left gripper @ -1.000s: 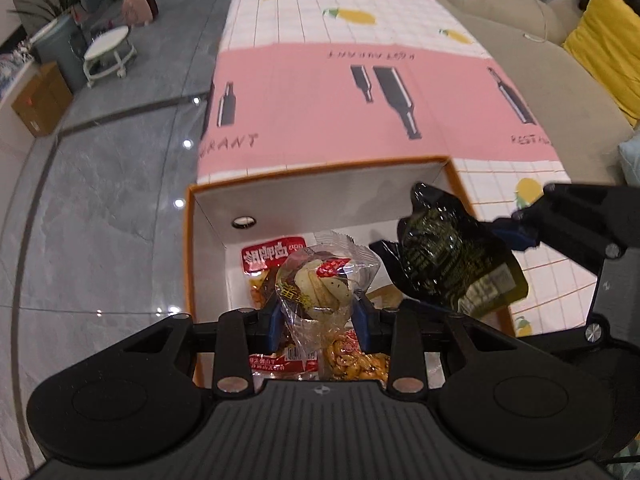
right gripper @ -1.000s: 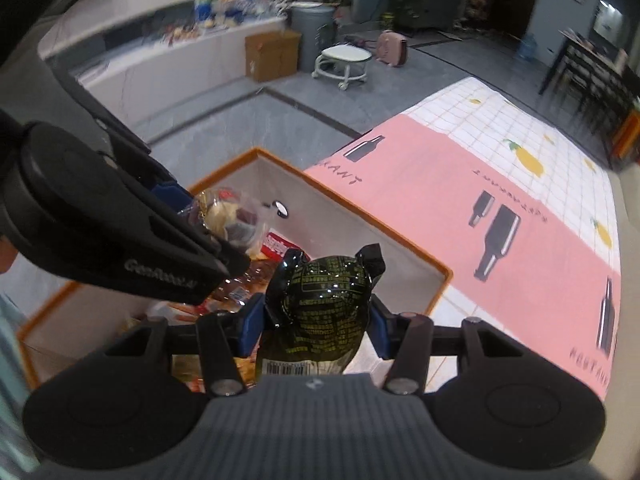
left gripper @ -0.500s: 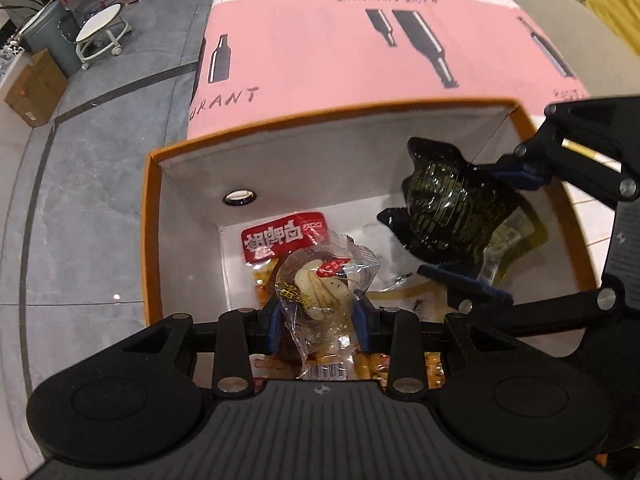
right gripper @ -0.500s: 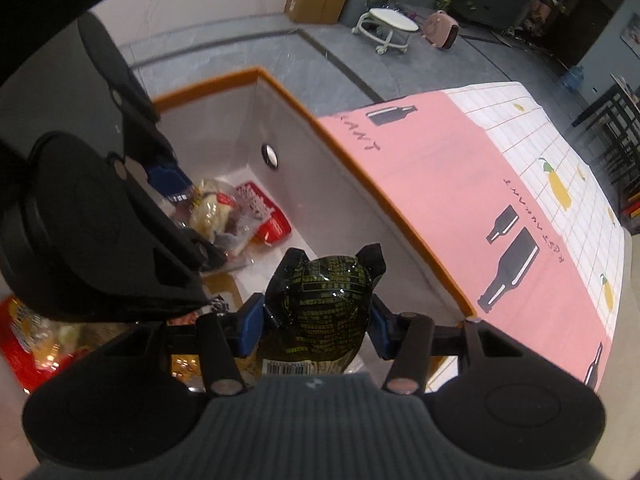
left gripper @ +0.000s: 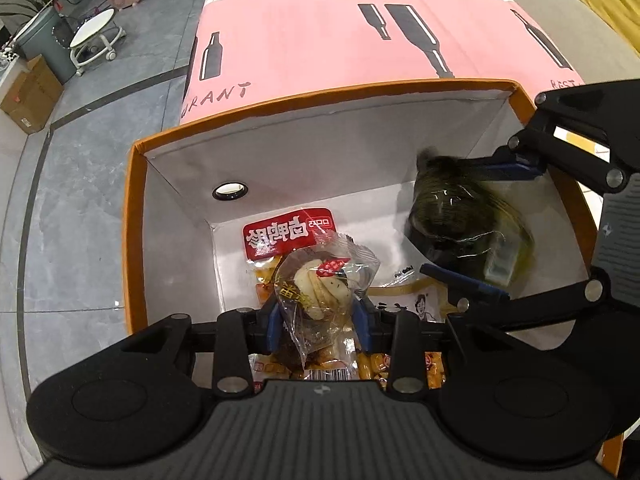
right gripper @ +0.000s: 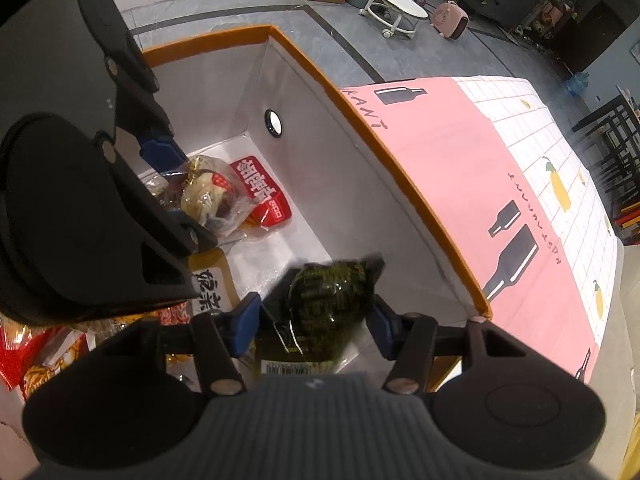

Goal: Organize snacks

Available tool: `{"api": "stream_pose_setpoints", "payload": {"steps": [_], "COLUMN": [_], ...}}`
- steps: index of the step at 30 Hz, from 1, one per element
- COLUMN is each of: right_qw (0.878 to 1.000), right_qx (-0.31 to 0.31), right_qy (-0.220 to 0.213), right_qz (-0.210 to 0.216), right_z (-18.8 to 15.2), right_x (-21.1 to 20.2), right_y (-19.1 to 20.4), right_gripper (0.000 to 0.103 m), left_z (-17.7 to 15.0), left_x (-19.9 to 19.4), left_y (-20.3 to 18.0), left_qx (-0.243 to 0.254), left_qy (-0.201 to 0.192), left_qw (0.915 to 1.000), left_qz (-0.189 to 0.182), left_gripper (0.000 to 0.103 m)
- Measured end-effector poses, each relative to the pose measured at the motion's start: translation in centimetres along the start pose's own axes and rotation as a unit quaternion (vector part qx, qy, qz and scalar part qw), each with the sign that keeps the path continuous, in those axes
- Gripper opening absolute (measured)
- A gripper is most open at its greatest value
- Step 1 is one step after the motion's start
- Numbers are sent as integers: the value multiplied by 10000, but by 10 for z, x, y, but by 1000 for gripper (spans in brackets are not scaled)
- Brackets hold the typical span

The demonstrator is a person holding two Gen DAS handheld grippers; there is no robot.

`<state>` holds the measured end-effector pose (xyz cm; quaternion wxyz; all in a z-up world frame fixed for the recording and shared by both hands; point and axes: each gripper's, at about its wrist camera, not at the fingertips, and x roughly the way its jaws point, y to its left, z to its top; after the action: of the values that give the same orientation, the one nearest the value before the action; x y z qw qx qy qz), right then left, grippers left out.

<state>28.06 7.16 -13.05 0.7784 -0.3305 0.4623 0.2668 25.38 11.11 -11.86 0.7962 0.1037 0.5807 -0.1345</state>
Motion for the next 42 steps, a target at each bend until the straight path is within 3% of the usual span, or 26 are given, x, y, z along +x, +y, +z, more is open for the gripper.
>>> {"api": "stream_pose_setpoints", "payload": {"steps": [6,11,13,17,24,33,37,42], "right_qw": [10000,9997,9995,9992,9990,9933,9853,9668], "right_qx": [22,133,237,305,260,836,1361,2103], "right_qy": [-53,-105,-159,-224,-369,-797,-1020,-1439], "right_qz": [-81,-192,-160,-106,-25,96,144,186], "right_z": [1,-2,-4,-6,-10,-22,-35,-60], "right_x": [-6,-11,-13,-17,-31,-85,-123,-179], "right_y": [0,-5,-8,-13,-11,-34,-49,-61], "right_gripper": [63,71,76,76,87,89,99,99], "left_z": [1,2,4,5,1,-1,-6,-20], "left_x": [-3,-10,-13,-11,-27,-106,-152,-206], "left_y": [1,11,10,10,12,-16,-33,-51], "left_qx": [-76,-493,-517,-536,-563,12,291,326], "left_qy": [8,-120,-177,-82,-147,-1011,-1586,-2229], "left_qw": [9998,9966,9963,9965,9966,9949,9863,9720], "left_qz": [-169,-652,-670,-639,-586,-46,357,673], "left_gripper": [46,59,66,73,76,76,77,79]}}
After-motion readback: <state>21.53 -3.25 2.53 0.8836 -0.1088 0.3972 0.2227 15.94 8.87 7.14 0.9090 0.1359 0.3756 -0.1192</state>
